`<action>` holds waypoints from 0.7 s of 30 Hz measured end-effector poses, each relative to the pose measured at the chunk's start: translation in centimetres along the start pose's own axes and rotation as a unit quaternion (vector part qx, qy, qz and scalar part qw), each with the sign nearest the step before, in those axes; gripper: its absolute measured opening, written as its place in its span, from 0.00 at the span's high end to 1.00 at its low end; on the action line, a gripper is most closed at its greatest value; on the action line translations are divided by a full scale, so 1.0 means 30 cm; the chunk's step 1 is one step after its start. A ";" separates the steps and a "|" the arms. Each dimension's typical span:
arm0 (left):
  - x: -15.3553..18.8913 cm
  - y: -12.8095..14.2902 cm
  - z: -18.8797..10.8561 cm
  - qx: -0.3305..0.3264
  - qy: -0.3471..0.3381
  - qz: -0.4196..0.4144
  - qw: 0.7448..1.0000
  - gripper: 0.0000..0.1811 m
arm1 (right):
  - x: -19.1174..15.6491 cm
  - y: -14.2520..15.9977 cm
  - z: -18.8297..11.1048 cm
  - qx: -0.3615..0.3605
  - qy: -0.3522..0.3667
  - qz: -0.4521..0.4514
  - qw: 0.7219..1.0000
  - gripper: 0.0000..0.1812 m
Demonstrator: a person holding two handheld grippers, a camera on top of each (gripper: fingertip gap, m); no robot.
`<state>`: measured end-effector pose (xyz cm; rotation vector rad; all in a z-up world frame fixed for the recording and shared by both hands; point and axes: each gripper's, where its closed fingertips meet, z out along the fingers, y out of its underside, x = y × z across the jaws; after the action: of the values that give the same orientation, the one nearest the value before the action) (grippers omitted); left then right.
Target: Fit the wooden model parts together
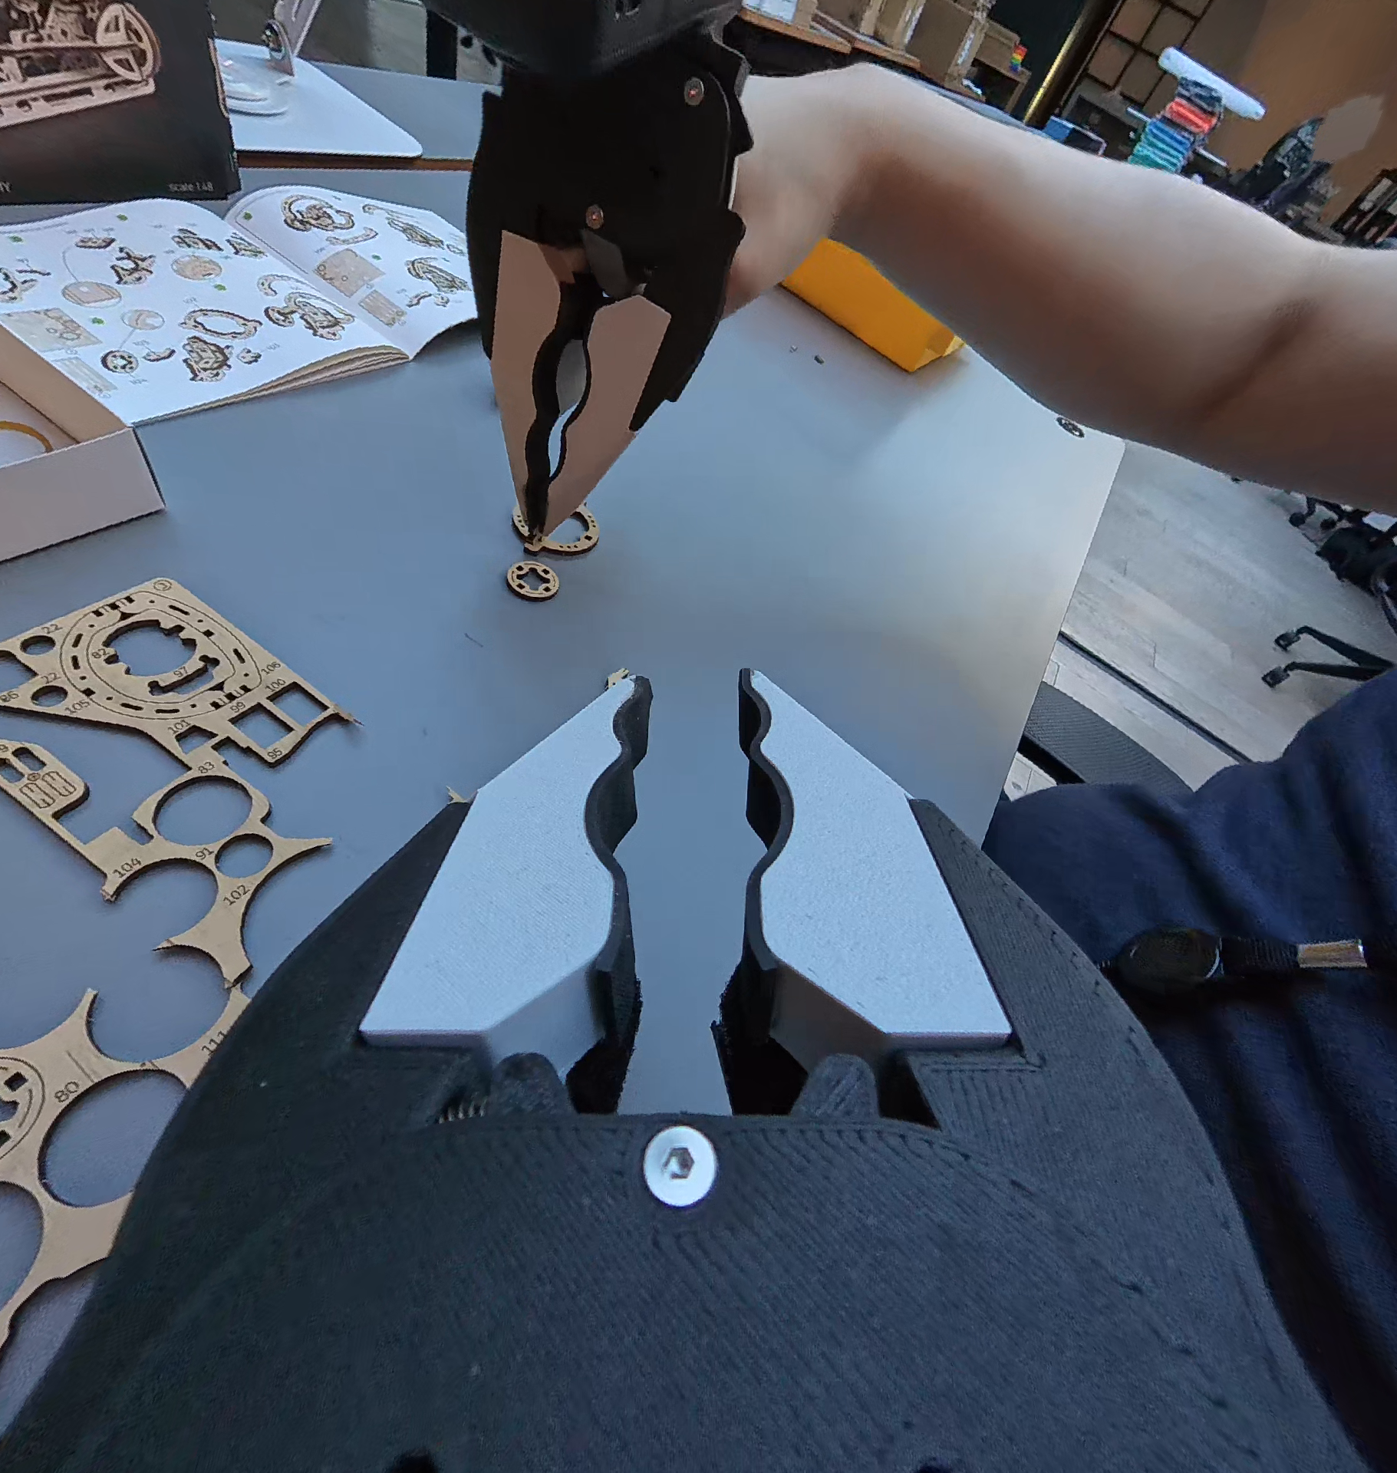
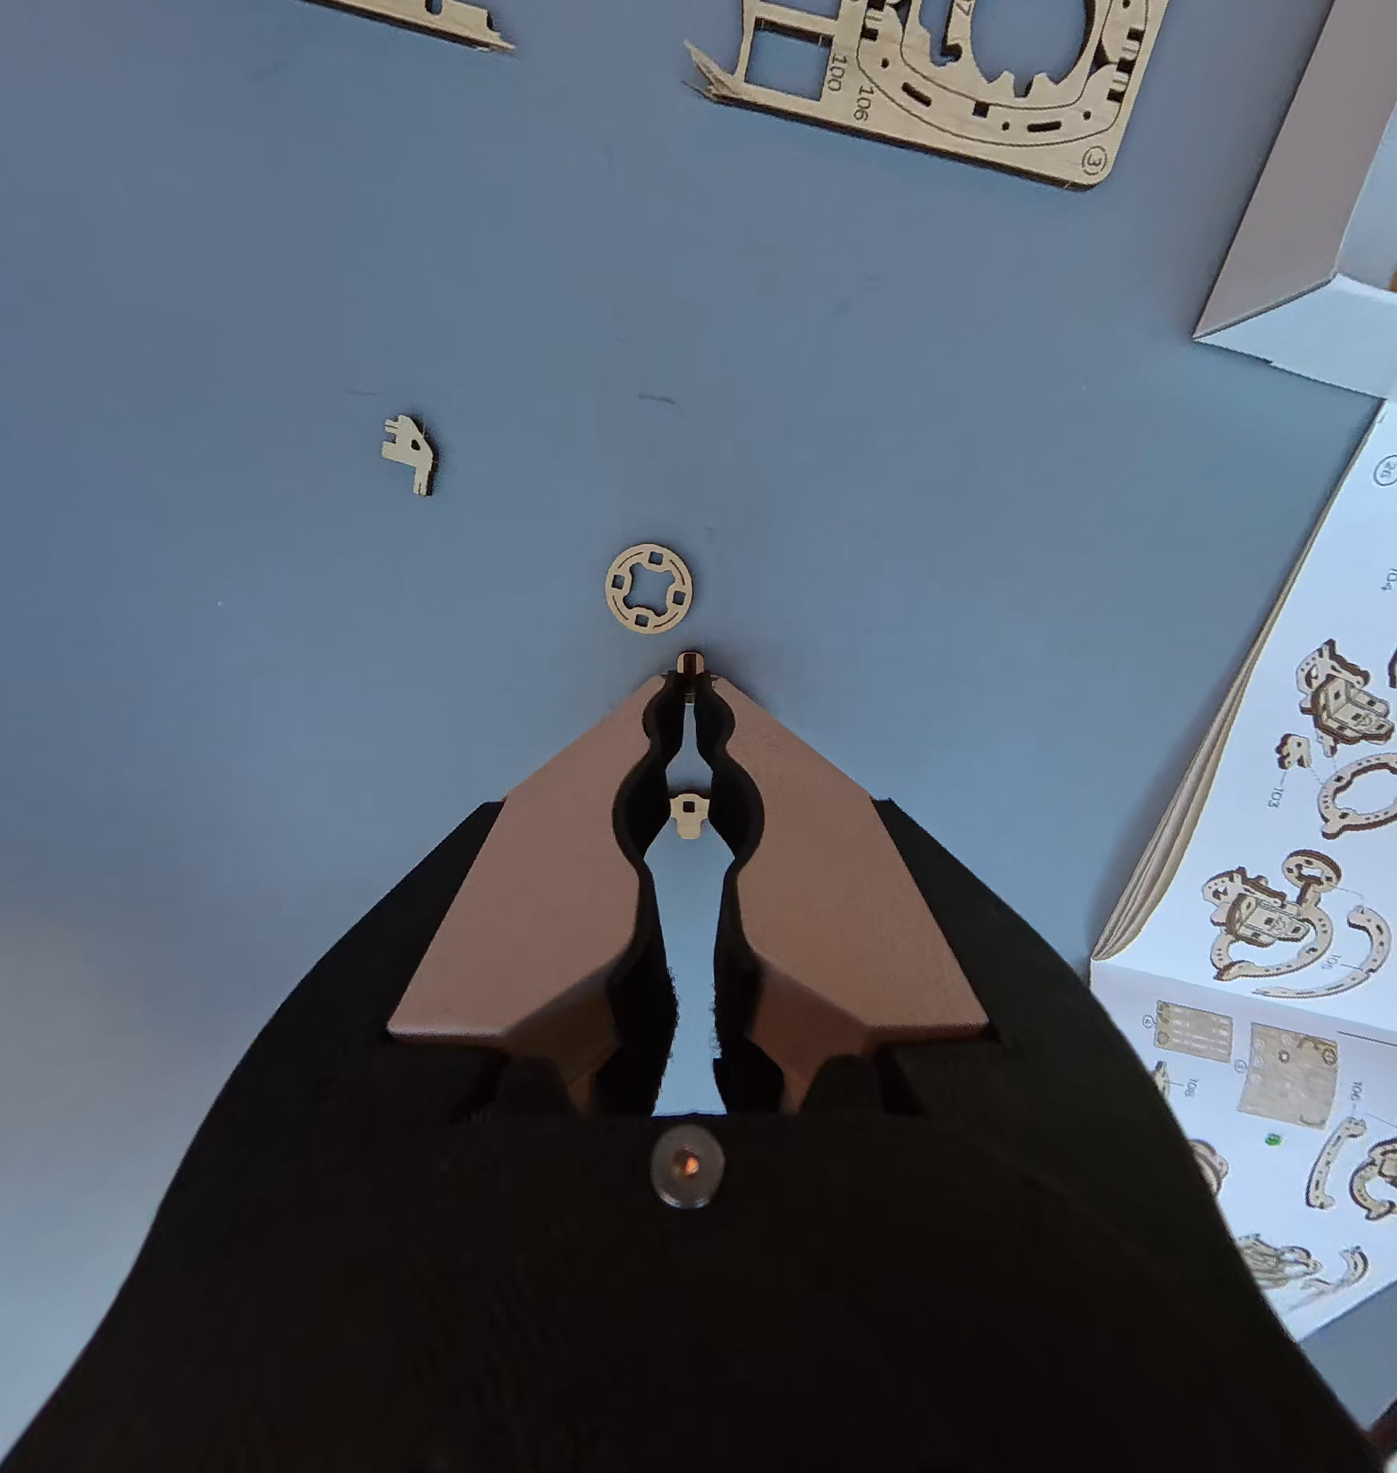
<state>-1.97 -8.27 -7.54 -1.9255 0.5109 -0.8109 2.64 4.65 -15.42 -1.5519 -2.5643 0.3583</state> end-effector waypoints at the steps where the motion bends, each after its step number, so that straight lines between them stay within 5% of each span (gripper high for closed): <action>1: 0.002 -0.002 0.000 0.001 0.002 -0.001 1.000 0.89 | 0.000 0.000 0.000 0.005 -0.004 0.002 1.000 1.00; 8: -0.006 -0.003 -0.001 0.003 0.003 -0.004 1.000 0.89 | 0.010 0.017 -0.021 0.048 0.030 0.011 0.998 0.95; 13: -0.051 -0.064 0.031 -0.009 -0.015 0.035 0.999 0.90 | 0.003 0.044 -0.098 0.165 0.045 0.070 0.983 0.99; 21: -0.179 -0.097 0.312 -0.156 -0.023 0.175 0.972 0.88 | 0.011 0.095 -0.020 0.203 0.098 0.092 0.970 0.98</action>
<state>1.11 2.24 -9.75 -2.0488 0.9650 -0.4770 5.06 6.29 -15.59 -1.5767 -2.0430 0.6653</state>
